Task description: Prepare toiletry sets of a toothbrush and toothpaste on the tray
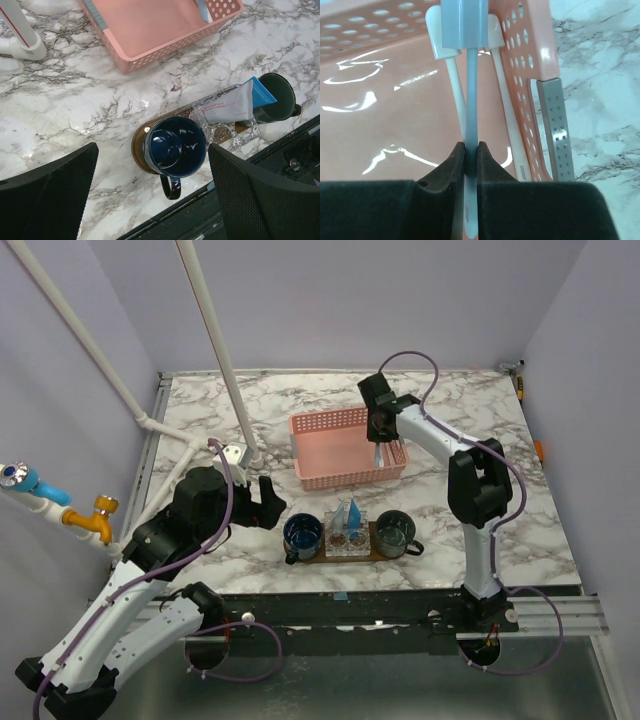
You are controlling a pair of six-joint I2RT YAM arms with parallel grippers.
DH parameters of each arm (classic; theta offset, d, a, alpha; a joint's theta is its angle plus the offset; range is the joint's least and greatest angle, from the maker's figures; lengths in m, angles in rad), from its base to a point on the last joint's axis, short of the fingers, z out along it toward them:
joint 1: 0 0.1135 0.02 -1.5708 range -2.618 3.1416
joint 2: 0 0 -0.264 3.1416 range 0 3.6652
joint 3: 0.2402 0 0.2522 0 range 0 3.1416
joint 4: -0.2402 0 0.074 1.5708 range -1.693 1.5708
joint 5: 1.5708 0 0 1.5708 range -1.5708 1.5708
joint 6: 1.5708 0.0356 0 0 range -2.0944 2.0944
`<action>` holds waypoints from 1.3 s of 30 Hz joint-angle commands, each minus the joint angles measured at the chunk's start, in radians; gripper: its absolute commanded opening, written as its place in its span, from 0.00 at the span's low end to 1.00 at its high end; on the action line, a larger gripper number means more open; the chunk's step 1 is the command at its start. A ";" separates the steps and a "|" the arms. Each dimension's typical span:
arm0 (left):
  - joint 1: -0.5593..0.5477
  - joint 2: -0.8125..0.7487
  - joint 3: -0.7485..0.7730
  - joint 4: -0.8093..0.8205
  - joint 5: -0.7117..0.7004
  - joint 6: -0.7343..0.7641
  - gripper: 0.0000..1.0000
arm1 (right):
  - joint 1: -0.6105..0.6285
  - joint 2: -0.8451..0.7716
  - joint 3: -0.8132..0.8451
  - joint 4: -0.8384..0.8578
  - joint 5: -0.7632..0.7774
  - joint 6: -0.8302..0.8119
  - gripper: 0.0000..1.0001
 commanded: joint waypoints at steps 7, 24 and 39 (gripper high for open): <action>0.006 0.004 -0.008 0.003 -0.025 0.001 0.91 | -0.007 -0.129 -0.059 0.065 -0.054 -0.014 0.01; 0.006 0.009 -0.008 -0.001 -0.027 0.003 0.90 | -0.004 -0.031 -0.081 0.145 -0.165 -0.009 0.01; 0.007 0.016 -0.008 -0.002 -0.024 0.006 0.91 | 0.011 0.042 -0.098 0.154 -0.153 -0.010 0.14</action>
